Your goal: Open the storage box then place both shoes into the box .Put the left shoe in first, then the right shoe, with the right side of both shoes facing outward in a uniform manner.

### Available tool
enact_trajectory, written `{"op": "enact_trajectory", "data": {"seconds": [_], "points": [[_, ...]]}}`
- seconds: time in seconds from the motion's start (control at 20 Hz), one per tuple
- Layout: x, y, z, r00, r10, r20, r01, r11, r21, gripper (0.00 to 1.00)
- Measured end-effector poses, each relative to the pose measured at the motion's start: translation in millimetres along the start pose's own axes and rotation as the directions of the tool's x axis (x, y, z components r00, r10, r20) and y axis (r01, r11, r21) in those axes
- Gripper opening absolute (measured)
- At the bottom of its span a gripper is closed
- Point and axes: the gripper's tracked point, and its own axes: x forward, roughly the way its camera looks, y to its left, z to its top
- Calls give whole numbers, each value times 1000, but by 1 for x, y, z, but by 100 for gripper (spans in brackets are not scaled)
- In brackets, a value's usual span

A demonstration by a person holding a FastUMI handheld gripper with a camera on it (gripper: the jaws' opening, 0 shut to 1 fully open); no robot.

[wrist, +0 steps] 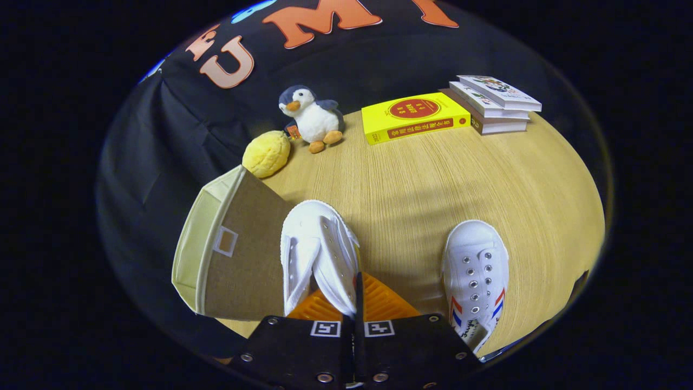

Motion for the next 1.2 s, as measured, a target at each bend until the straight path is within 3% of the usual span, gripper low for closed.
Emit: {"op": "enact_trajectory", "data": {"seconds": [0.6,0.95,1.2], "points": [[-44,114,66,990,119,77,-114,992,-61,2],[-35,185,63,989,146,35,-143,987,-67,2],[-10,222,50,994,112,-6,-112,992,-66,2]]}}
